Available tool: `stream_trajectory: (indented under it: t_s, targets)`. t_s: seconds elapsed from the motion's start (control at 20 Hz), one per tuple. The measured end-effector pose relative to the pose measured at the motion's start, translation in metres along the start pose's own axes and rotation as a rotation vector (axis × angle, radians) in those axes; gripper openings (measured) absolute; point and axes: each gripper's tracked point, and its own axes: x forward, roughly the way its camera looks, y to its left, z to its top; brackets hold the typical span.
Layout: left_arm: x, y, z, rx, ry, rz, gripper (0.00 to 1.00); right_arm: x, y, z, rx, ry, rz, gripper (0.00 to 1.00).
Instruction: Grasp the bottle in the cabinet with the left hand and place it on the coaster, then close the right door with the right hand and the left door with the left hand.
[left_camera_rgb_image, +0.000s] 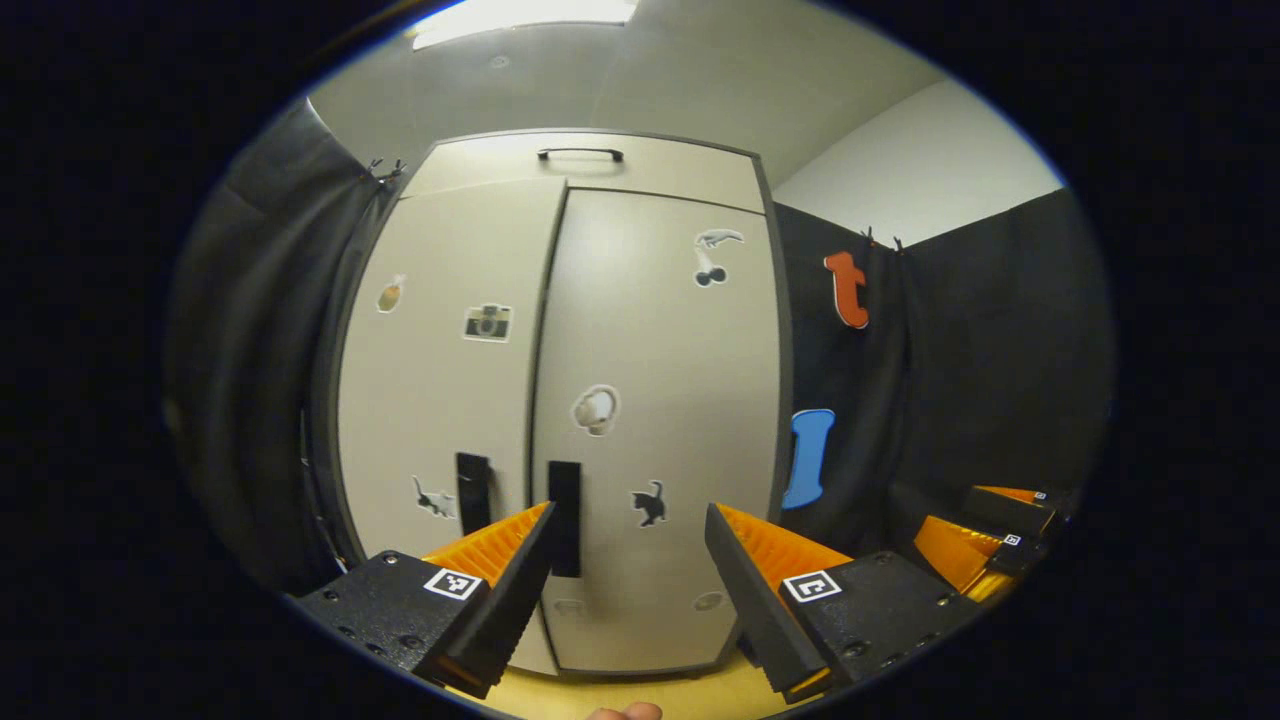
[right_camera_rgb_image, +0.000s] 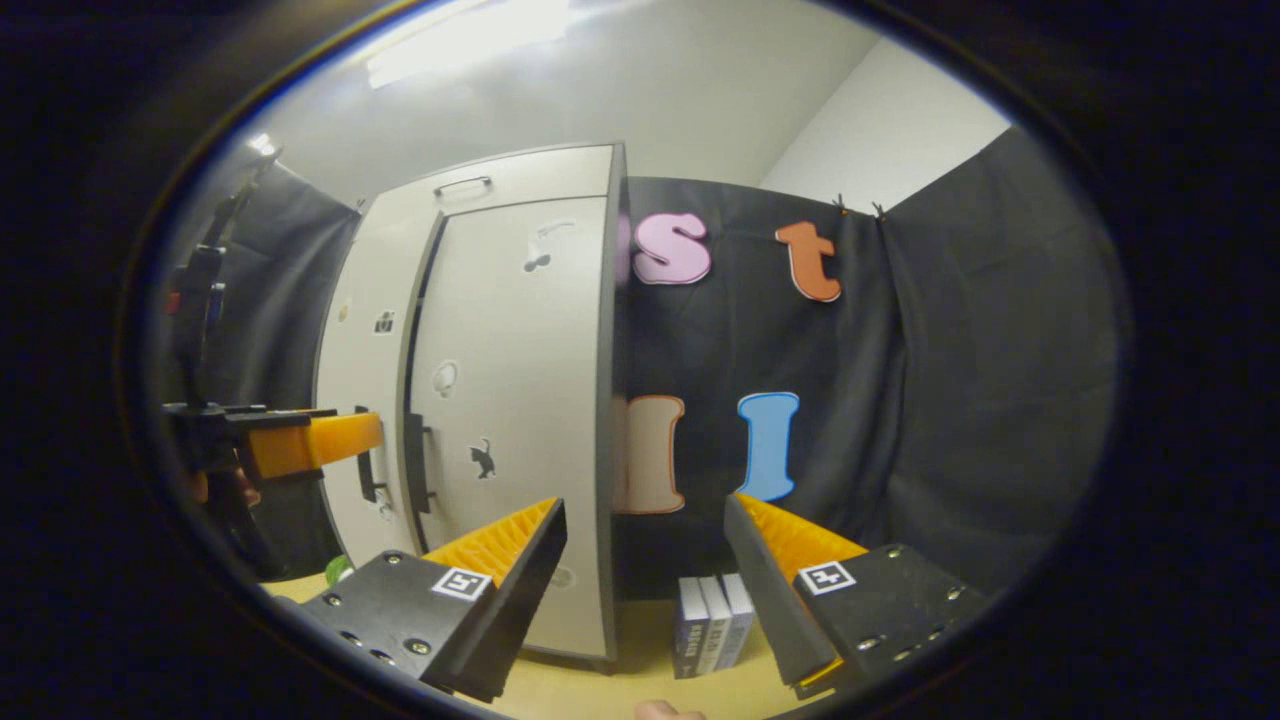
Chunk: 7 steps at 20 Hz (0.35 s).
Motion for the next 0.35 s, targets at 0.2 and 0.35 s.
stream_trajectory:
  t_s: [0.2,0.35]
  targets:
    - [0.031,-0.072,-0.022,-0.061,-0.024,-0.021,0.95,0.009,-0.072,0.001,-0.045,-0.053,-0.017,0.96]
    - [0.055,-0.128,-0.062,-0.126,-0.014,-0.028,0.96,0.015,-0.122,-0.01,-0.069,-0.08,0.003,0.96]
